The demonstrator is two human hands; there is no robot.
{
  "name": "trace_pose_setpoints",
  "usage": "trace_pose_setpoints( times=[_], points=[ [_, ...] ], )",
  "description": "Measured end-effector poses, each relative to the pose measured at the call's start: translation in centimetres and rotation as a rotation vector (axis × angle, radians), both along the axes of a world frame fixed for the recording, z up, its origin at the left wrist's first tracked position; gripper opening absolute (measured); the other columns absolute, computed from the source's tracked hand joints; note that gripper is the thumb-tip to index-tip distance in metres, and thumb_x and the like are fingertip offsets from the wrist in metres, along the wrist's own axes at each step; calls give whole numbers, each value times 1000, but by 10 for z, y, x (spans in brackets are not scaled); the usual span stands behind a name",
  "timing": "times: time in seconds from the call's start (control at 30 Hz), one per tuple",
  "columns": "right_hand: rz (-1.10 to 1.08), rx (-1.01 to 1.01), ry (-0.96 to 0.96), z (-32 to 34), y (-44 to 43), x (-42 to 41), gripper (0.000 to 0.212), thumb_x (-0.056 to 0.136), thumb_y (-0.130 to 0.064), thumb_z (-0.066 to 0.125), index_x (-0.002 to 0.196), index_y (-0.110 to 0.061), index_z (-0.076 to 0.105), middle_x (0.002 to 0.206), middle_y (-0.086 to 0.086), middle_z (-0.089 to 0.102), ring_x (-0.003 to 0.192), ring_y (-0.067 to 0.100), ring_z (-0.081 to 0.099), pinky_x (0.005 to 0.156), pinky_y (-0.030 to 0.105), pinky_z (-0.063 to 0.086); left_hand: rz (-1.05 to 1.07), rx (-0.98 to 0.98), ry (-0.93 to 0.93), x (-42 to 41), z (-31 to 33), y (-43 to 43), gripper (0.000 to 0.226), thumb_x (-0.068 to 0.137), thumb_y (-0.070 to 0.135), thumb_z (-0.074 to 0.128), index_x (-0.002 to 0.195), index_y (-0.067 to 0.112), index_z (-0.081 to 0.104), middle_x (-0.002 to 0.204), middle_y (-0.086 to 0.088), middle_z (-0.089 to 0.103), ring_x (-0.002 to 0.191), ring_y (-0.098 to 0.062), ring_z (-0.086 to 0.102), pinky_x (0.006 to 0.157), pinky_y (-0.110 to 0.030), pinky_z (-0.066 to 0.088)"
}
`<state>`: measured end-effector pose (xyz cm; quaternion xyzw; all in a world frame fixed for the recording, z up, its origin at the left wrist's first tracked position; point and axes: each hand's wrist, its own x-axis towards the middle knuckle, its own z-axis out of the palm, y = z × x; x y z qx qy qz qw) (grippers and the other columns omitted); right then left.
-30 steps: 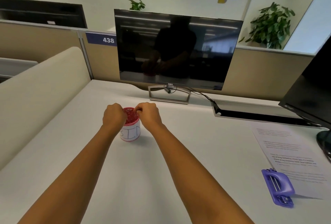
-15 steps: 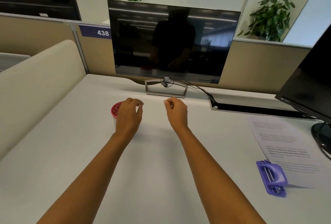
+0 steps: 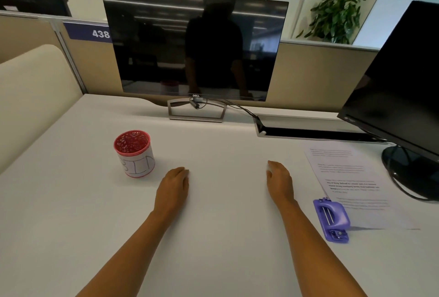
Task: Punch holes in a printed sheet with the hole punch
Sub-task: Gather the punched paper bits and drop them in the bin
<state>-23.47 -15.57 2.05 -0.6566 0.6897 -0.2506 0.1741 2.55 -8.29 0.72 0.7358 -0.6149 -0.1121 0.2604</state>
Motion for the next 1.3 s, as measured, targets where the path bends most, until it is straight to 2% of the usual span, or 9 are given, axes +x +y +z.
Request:
trace_pose_setpoints(
  times=[0.23, 0.3, 0.47, 0.77, 0.87, 0.97, 1.07, 1.17, 1.3],
  points=[
    [1, -88, -10, -1, -18, 3, 22, 91, -2, 53, 110, 4, 64, 113, 17, 63, 103, 23, 60, 80, 11, 39, -1, -45, -43, -5, -8, -4, 35, 93, 12, 48, 127, 5, 55, 135, -13, 53, 124, -28, 50, 104, -35, 39],
    [12, -95, 11, 0, -22, 3, 15, 89, -3, 57, 100, 3, 67, 104, 17, 66, 94, 24, 62, 76, 15, 42, -4, -43, -48, -4, -9, -4, 35, 93, 12, 48, 128, 6, 55, 135, -13, 53, 123, -28, 50, 104, -35, 39],
    [-8, -4, 109, 8, -31, 7, 14, 89, 1, 54, 94, 1, 67, 101, 17, 65, 91, 26, 63, 77, 25, 51, 7, -54, -39, -5, -9, -4, 35, 94, 12, 47, 127, 6, 55, 135, -13, 53, 124, -28, 50, 103, -35, 40],
    [59, 179, 481, 8, -34, 19, 32, 87, 1, 52, 119, -1, 47, 125, 17, 50, 116, 25, 49, 95, 29, 45, -5, -27, 10, -4, -1, 1, 37, 96, 14, 42, 131, 9, 52, 138, -9, 50, 128, -24, 45, 106, -32, 35],
    [44, 158, 415, 5, -31, 25, 30, 88, 3, 50, 118, 1, 50, 124, 18, 51, 115, 27, 49, 95, 30, 44, -9, -19, 60, -7, 3, 2, 36, 96, 15, 42, 130, 11, 53, 137, -6, 52, 127, -22, 45, 105, -31, 36],
    [86, 118, 37, 14, -23, 50, 23, 90, 7, 41, 101, 0, 60, 118, 20, 55, 112, 32, 51, 94, 33, 43, 72, -40, 310, -15, 15, 3, 29, 94, 20, 48, 118, 11, 63, 120, -7, 64, 108, -21, 59, 95, -30, 45],
    [228, 50, -283, 28, 1, 93, 18, 94, -4, 45, 99, 1, 62, 113, 17, 60, 106, 26, 55, 87, 27, 41, 175, 50, 827, -22, 31, 1, 25, 90, 28, 57, 103, 10, 69, 101, -10, 72, 90, -20, 67, 83, -29, 53],
    [346, 50, -400, 36, 22, 127, 20, 96, -16, 47, 105, -4, 61, 113, 11, 61, 99, 15, 54, 82, 18, 41, 211, 218, 1283, -20, 45, -2, 28, 89, 29, 59, 101, 6, 68, 97, -10, 72, 91, -21, 69, 76, -26, 55],
    [415, 51, -379, 38, 29, 144, 19, 96, -20, 48, 103, -10, 62, 113, 7, 60, 107, 17, 53, 86, 22, 44, 277, 252, 1510, -3, 54, -1, 19, 88, 20, 60, 94, 4, 69, 91, -11, 73, 89, -19, 69, 70, -25, 57]
  ],
)
